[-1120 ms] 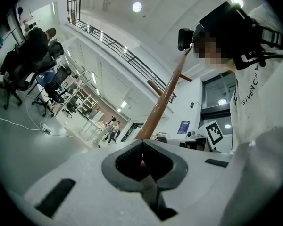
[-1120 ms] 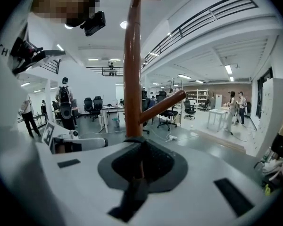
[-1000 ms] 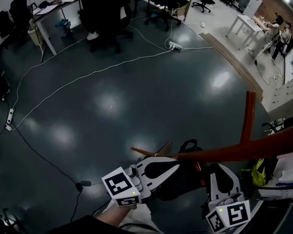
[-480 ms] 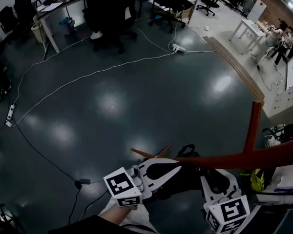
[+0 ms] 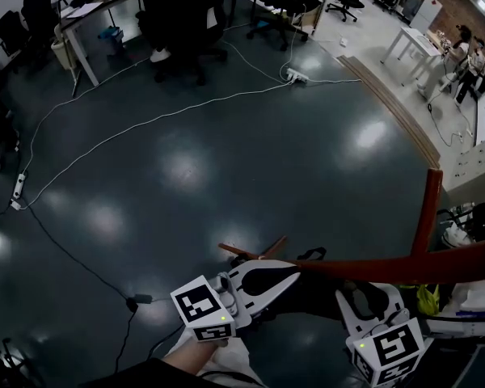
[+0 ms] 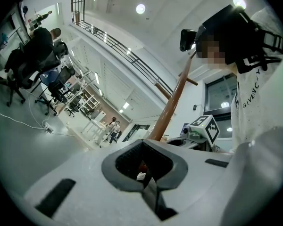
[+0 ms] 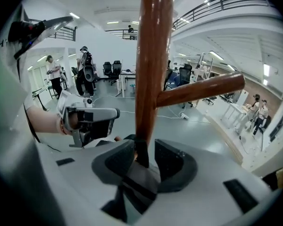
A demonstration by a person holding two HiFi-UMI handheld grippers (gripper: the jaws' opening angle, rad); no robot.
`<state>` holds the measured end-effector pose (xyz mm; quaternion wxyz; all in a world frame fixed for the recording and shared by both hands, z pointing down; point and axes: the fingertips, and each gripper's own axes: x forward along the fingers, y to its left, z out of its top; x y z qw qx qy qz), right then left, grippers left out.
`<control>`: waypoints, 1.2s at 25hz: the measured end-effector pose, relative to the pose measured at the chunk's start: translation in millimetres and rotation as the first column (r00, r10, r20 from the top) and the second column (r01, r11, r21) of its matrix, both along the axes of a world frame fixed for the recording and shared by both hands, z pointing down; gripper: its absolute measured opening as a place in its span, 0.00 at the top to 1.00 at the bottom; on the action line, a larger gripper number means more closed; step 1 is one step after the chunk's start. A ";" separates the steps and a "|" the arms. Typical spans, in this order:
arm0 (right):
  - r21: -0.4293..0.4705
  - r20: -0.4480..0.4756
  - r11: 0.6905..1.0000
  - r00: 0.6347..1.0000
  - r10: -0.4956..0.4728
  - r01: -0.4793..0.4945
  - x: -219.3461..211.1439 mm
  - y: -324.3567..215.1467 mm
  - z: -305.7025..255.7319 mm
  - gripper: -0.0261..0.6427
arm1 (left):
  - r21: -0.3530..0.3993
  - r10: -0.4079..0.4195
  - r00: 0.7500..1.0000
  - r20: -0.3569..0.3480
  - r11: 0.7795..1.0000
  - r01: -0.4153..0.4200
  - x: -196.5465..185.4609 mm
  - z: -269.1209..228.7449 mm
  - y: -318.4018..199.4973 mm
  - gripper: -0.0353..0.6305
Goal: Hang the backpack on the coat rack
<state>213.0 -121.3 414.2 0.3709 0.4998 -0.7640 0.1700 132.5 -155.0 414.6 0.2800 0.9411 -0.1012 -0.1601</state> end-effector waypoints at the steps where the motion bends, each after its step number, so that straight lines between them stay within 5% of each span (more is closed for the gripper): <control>1: -0.010 -0.003 1.000 1.000 -0.004 0.004 0.0 0.8 0.9 0.78 | 0.000 -0.001 1.000 0.000 1.000 0.001 -0.4 1.1 -0.1 0.93; 6: 0.086 0.195 0.996 0.981 -0.007 -0.010 -8.2 -12.8 -39.3 0.78 | -0.011 -0.004 1.000 0.001 1.000 0.004 -0.5 5.4 -2.4 0.93; 13: 0.090 0.167 0.994 0.983 -0.077 0.063 -24.4 0.0 -29.8 0.78 | -0.006 0.006 1.000 -0.005 1.000 -0.006 1.2 2.5 0.5 0.93; 30: 0.344 0.304 0.925 0.951 0.057 -0.165 -20.5 25.3 -70.8 0.94 | 0.023 0.031 0.999 -0.005 0.999 -0.031 3.1 -15.6 19.0 0.93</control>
